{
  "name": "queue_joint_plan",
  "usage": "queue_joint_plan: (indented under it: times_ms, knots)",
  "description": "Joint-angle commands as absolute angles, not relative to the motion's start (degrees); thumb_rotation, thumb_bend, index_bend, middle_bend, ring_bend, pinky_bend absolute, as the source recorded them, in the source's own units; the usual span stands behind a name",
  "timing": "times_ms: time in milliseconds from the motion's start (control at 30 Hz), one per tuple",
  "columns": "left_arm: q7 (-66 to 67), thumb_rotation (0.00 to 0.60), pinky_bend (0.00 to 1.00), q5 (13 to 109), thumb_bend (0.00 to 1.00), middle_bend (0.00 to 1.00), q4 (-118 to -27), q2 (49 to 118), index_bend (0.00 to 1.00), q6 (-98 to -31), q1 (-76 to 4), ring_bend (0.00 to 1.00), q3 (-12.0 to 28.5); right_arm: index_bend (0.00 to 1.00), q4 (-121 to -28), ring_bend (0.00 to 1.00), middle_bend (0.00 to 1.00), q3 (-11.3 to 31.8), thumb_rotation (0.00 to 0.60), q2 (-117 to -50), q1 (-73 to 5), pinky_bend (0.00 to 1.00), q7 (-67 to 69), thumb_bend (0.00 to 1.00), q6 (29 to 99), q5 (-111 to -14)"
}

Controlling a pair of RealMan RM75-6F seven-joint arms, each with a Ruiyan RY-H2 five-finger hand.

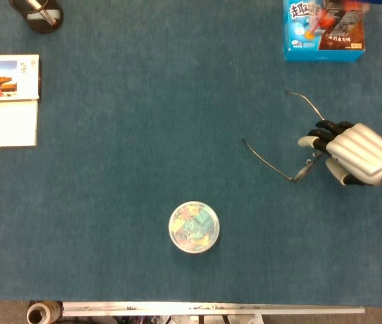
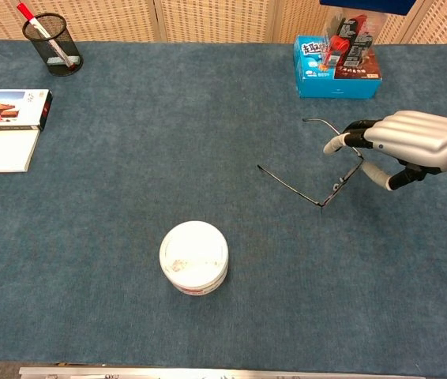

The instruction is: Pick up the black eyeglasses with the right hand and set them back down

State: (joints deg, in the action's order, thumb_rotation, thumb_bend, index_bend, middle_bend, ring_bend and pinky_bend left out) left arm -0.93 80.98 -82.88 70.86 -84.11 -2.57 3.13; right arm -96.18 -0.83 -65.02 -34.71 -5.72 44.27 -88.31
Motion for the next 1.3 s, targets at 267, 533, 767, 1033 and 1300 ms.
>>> queue_joint_plan:
  times_ms: [267, 533, 767, 1033, 1300]
  knots:
    - [-1.17, 0.6, 0.56, 80.8, 0.51, 0.43, -82.78, 70.91, 0.31, -83.87, -2.56, 0.36, 3.17, 0.3, -95.74, 0.11, 0.26, -1.5, 0.6, -65.6, -37.21, 0.27, -6.16, 0.64, 41.23, -87.74]
    - [-1.81, 0.6, 0.56, 80.62, 0.51, 0.43, -82.29, 71.05, 0.31, -83.76, -2.44, 0.36, 3.18, 0.3, -95.04, 0.12, 0.27, -2.12, 0.6, -66.53, -38.38, 0.27, -7.75, 0.65, 39.42, -86.44]
    - [-2.3, 0.6, 0.56, 80.62, 0.51, 0.43, -81.88, 71.08, 0.31, -83.58, -2.56, 0.36, 3.31, 0.3, -95.15, 0.13, 0.29, -2.82, 0.6, -66.84, -38.68, 0.27, -8.55, 0.65, 38.82, -85.39]
    - [-2.81, 0.6, 0.56, 80.47, 0.51, 0.43, -81.77, 71.01, 0.31, -83.93, -2.39, 0.36, 3.54, 0.3, -95.37, 0.16, 0.33, -3.4, 0.6, -66.87, -38.57, 0.27, -8.83, 0.65, 39.26, -84.92]
    - [-2.96, 0.6, 0.56, 80.41, 0.51, 0.43, -81.66, 71.03, 0.31, -83.88, -2.36, 0.36, 3.57, 0.31, -95.63, 0.22, 0.39, -4.07, 0.6, -66.51, -38.47, 0.27, -8.72, 0.65, 39.56, -84.75]
